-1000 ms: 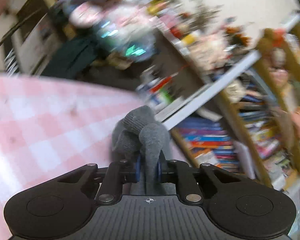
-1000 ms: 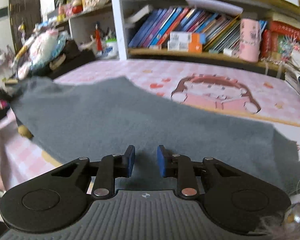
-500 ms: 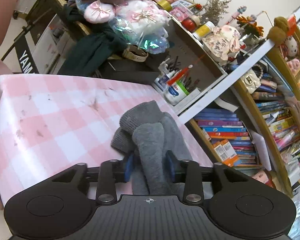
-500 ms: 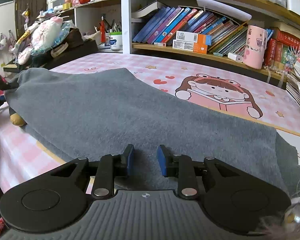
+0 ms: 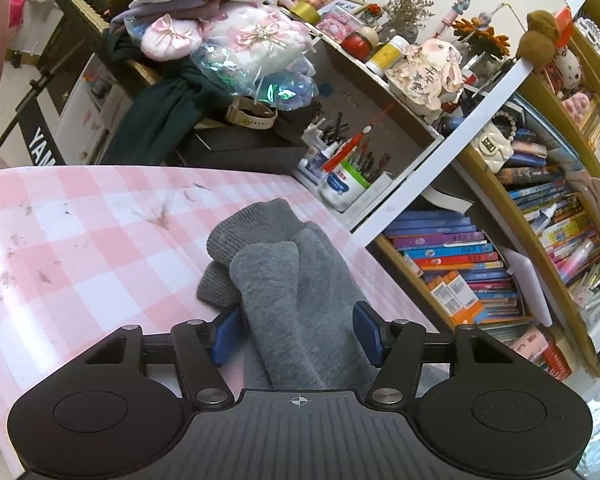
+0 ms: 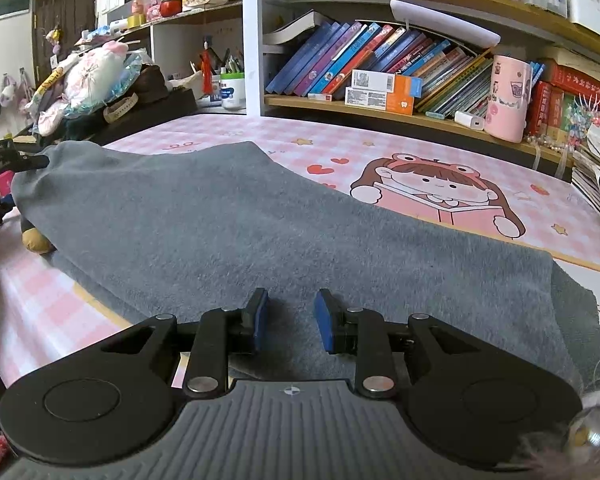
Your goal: Fold clothes
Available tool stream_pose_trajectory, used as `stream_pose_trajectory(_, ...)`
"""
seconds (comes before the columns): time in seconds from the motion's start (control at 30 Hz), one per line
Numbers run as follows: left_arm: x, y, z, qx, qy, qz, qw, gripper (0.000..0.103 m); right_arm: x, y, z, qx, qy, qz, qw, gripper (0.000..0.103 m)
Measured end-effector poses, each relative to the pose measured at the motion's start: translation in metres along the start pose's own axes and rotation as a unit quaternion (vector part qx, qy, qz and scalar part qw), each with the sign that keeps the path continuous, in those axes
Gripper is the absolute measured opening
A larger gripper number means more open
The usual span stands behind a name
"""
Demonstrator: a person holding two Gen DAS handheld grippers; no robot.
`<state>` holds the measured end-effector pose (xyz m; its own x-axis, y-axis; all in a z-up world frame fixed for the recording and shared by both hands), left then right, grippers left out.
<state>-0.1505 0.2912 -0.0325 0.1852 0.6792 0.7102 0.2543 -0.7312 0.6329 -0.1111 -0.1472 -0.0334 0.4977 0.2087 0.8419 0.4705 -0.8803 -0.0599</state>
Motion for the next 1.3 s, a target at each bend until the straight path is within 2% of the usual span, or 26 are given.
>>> stream_pose_trajectory(0.07, -0.001, 0.000, 0.001, 0.010, 0.003, 0.000, 0.9999, 0.051, 0.000, -0.001, 0.000, -0.001, 0.001, -0.001, 1.000, 0.025)
stream_pose_trajectory(0.13, -0.002, -0.002, 0.002, 0.019, 0.004, -0.003, 0.9998, 0.040, -0.001, -0.001, 0.000, -0.001, 0.002, 0.002, 1.000, 0.026)
stream_pose_trajectory(0.2, -0.002, -0.008, 0.003, 0.019, 0.005, -0.018, 0.9996, 0.021, 0.000, 0.000, -0.001, 0.003, 0.003, 0.017, 1.000, 0.031)
stream_pose_trajectory(0.27, -0.002, -0.013, 0.001, 0.015, 0.010, -0.032, 0.9993, 0.017, -0.001, 0.000, -0.001, 0.011, 0.005, 0.028, 1.000, 0.037)
stream_pose_trajectory(0.4, 0.001, -0.002, -0.009, -0.002, 0.030, -0.002, 0.9995, 0.014, -0.001, -0.003, -0.002, 0.016, 0.007, 0.025, 1.000, 0.044)
stream_pose_trajectory(0.57, 0.008, 0.022, -0.022, -0.049, 0.053, 0.037, 0.9967, 0.014, -0.003, -0.005, -0.003, 0.023, 0.008, 0.024, 0.999, 0.050)
stream_pose_trajectory(0.8, 0.008, 0.068, -0.038, -0.112, 0.065, 0.107, 0.9857, 0.013, -0.004, -0.006, -0.004, 0.030, 0.009, 0.030, 0.999, 0.057)
stream_pose_trajectory(0.9, 0.004, 0.090, -0.046, -0.135, 0.069, 0.149, 0.9770, 0.013, -0.004, -0.006, -0.004, 0.034, 0.010, 0.034, 0.999, 0.059)
stream_pose_trajectory(1.03, -0.011, 0.122, -0.052, -0.162, 0.062, 0.218, 0.9606, 0.013, -0.005, -0.005, -0.004, 0.038, 0.011, 0.037, 0.999, 0.060)
stream_pose_trajectory(1.13, -0.029, 0.146, -0.056, -0.178, 0.048, 0.276, 0.9432, 0.013, -0.004, -0.004, -0.005, 0.040, 0.012, 0.039, 0.998, 0.060)
stream_pose_trajectory(1.23, -0.054, 0.169, -0.056, -0.191, 0.025, 0.338, 0.9213, 0.014, -0.004, -0.004, -0.005, 0.042, 0.011, 0.041, 0.998, 0.060)
stream_pose_trajectory(1.3, -0.079, 0.183, -0.053, -0.186, 0.003, 0.383, 0.9048, 0.018, -0.004, -0.004, -0.005, 0.043, 0.011, 0.042, 0.998, 0.060)
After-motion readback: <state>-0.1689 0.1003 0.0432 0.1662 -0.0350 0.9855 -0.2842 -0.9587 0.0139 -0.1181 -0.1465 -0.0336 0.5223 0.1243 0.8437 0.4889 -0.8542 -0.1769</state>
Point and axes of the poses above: each gripper's, at about its wrist camera, not at the fingertips, and z roughly the way its jaws point, y to its right, x to its top, the point moved 3 cm from there along z, roughly the way its jaws point, and after that the axes turned 3 degrees about z, right-handed, at the moved point
